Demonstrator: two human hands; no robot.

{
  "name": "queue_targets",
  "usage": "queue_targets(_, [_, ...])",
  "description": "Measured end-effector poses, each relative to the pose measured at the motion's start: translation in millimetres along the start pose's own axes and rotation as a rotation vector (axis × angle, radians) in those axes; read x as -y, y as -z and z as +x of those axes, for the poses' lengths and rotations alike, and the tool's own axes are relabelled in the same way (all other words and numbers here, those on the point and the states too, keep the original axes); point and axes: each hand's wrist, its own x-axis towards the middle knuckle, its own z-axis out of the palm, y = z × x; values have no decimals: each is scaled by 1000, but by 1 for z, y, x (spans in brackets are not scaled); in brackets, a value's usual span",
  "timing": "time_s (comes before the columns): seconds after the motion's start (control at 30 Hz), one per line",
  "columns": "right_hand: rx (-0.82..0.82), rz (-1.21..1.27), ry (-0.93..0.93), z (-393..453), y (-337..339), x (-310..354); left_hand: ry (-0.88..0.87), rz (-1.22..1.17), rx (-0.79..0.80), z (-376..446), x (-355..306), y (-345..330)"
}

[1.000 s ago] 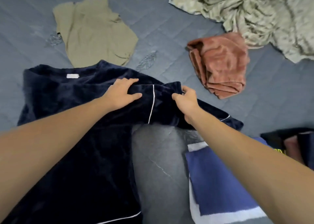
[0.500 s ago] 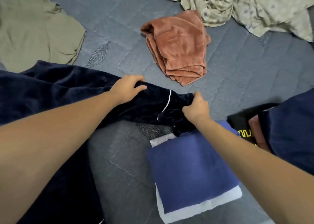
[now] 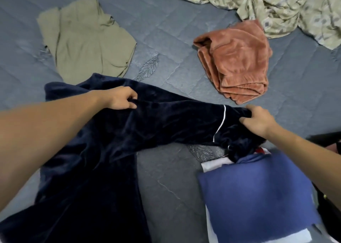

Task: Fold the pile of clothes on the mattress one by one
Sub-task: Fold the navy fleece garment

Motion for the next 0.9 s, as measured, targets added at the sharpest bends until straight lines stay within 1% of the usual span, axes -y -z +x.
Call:
queue_targets(0.07, [-77,-36,10,1,8,0,-71,18,-71,6,3,6])
queue_targets(0.13, [-186,-62,17,2,17,2,-147,41,-228,12,0,12])
queue_targets(0.2, [-295,-85,2,3,24,0,-222,-17,-390,17,-7,15])
queue_targets(0.23, [-331,-107,1,5,25,-4,-250,-47,-438,20,-11,16])
queue_targets(0.27, [-342,-134,1,6,25,-8,-256,-65,-455,23,-13,16])
queue_targets(0.3, [-327,-163,-4,7,22,-14,-231,-72,-426,24,-14,16])
queue_targets(0.33, [-294,-186,-23,8,19,-19,-177,-61,-360,23,-12,16])
queue_targets(0.43, [-220,-181,-91,11,11,-30,-23,67,-102,15,7,25])
queue_targets(0.47, [-224,-179,-117,10,10,-32,2,124,-72,12,14,29])
queue_targets(0.53, [-247,-202,-166,9,12,-36,28,179,-103,10,23,38])
queue_targets(0.6, [-221,-239,-214,11,17,-36,-9,166,-204,14,25,44])
queue_targets(0.67, [-159,-265,-270,12,20,-34,-65,215,-337,20,23,44])
queue_targets(0.73, [-157,-305,-310,11,18,-34,-76,298,-473,26,22,35])
queue_targets(0.8, [-290,-384,-220,6,10,-34,-30,355,-635,26,17,18])
queue_targets(0.87, [-452,-483,-23,0,1,-28,-6,339,-772,17,6,2])
queue_targets(0.9, [-515,-514,94,-6,-3,-19,-29,319,-812,11,1,-7])
